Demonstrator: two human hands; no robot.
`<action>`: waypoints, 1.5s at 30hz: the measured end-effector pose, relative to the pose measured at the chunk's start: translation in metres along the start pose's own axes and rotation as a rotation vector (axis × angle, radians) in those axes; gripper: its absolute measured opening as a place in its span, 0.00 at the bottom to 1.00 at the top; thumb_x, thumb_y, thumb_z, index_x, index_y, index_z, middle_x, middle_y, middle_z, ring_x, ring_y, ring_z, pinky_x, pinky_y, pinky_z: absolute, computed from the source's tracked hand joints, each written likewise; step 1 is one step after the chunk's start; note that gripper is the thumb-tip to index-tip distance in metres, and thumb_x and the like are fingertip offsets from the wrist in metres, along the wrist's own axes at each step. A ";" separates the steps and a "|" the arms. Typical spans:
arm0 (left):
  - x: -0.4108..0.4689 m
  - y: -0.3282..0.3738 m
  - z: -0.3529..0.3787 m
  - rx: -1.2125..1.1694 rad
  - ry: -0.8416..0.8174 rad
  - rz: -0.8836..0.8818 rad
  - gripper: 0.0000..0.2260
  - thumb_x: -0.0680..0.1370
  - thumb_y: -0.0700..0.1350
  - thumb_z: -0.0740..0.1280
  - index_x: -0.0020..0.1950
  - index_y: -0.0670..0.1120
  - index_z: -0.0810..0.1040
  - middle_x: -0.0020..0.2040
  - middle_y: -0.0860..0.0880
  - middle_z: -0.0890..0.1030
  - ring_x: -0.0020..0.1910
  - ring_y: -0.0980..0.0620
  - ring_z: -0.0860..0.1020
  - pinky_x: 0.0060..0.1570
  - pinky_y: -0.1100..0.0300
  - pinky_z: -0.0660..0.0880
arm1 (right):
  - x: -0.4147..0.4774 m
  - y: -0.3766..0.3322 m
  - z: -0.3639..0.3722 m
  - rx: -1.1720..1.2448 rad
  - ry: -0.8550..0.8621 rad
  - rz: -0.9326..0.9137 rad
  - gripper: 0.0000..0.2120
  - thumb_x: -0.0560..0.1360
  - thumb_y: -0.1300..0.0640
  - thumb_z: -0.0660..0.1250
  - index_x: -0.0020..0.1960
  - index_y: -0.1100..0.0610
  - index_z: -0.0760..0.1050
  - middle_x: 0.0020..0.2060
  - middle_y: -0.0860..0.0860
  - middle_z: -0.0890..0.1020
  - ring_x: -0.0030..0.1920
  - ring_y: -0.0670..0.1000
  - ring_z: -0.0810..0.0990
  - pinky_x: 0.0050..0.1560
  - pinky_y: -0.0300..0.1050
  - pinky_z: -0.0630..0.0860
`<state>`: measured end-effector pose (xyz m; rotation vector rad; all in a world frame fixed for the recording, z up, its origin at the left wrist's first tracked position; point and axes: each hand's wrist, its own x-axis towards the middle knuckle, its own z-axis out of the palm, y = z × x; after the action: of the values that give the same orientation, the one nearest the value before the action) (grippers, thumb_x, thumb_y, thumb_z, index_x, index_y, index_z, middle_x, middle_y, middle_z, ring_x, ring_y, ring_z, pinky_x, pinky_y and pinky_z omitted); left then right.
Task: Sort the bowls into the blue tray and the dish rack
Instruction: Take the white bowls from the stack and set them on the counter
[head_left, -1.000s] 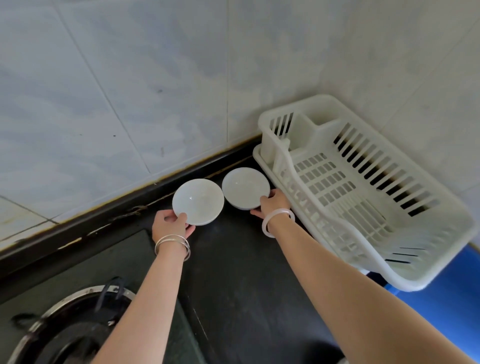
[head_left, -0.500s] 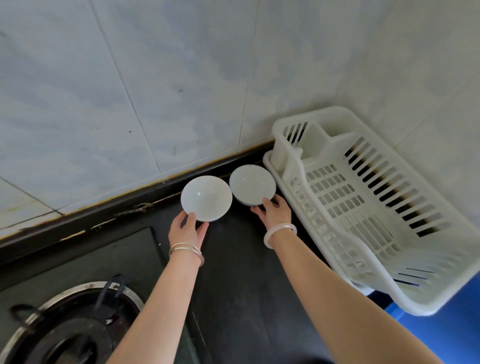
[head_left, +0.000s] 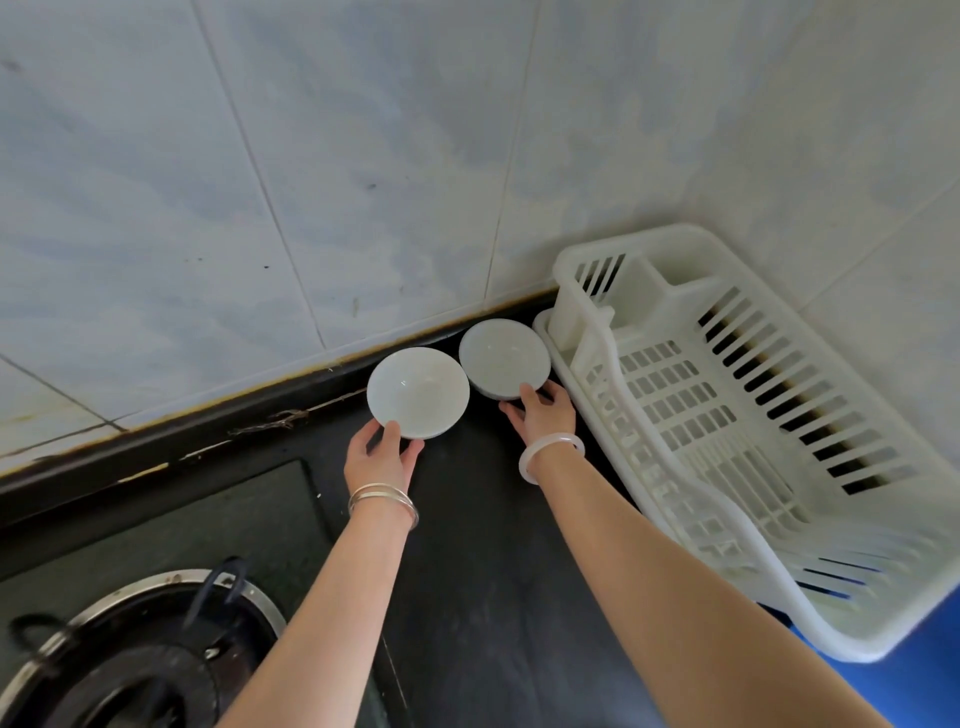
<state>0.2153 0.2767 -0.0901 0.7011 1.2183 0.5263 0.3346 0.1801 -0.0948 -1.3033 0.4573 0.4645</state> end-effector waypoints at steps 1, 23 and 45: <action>0.000 -0.001 0.001 -0.002 0.006 0.005 0.12 0.75 0.38 0.66 0.58 0.46 0.74 0.58 0.49 0.71 0.63 0.42 0.73 0.56 0.48 0.78 | -0.001 -0.001 -0.001 0.002 -0.007 0.009 0.18 0.77 0.65 0.63 0.66 0.59 0.67 0.53 0.55 0.76 0.53 0.58 0.79 0.55 0.48 0.78; -0.159 -0.058 -0.043 0.816 -0.665 0.255 0.10 0.77 0.41 0.64 0.56 0.47 0.79 0.55 0.47 0.81 0.49 0.56 0.80 0.53 0.59 0.78 | -0.148 -0.054 -0.149 -0.677 -0.152 -0.125 0.09 0.80 0.55 0.57 0.52 0.52 0.75 0.41 0.47 0.81 0.36 0.46 0.80 0.36 0.36 0.75; -0.279 -0.137 -0.094 1.352 -0.824 0.462 0.15 0.76 0.40 0.64 0.61 0.48 0.75 0.59 0.48 0.79 0.56 0.49 0.78 0.55 0.56 0.74 | -0.290 0.015 -0.325 -1.222 0.402 -0.123 0.03 0.75 0.58 0.62 0.45 0.56 0.69 0.42 0.54 0.79 0.36 0.53 0.71 0.28 0.40 0.62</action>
<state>0.0482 0.0058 -0.0242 2.1137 0.4581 -0.3386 0.0684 -0.1545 -0.0098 -2.6192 0.4170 0.3684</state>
